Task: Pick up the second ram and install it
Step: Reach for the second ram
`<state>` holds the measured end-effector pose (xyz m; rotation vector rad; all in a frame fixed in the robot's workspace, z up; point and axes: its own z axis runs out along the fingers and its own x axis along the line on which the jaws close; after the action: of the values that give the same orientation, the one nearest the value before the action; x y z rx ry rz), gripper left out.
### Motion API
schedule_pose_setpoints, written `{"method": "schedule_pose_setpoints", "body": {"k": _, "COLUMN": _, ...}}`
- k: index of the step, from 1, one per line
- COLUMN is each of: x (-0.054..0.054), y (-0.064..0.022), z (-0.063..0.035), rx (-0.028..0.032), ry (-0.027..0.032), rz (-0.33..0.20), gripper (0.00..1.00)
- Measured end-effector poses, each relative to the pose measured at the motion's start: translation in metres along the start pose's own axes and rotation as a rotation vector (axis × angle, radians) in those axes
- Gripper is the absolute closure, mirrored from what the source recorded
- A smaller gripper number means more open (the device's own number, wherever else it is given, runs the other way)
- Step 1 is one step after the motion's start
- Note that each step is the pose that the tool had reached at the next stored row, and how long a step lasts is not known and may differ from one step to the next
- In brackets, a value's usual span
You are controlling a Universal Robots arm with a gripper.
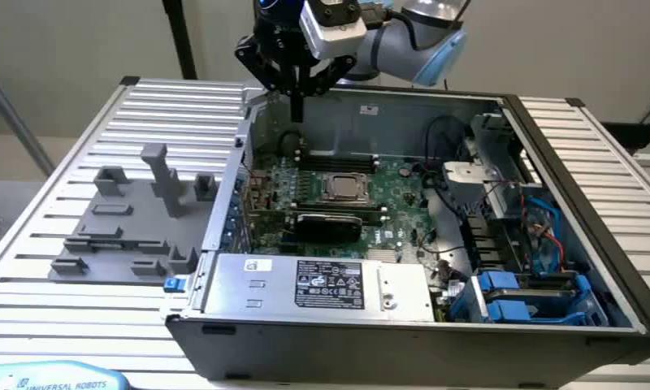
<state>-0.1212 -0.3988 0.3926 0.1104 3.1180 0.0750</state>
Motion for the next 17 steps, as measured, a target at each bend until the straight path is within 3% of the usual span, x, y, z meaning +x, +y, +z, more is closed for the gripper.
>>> {"method": "schedule_pose_setpoints", "body": {"k": 13, "x": 0.000, "y": 0.0000, "z": 0.0000, "rx": 0.0001, "ry": 0.0000, "rz": 0.000, "gripper": 0.89}}
{"method": "schedule_pose_setpoints", "body": {"k": 17, "x": 0.012, "y": -0.0010, "z": -0.0003, "rx": 0.0001, "ry": 0.0001, "rz": 0.000, "gripper": 0.89}}
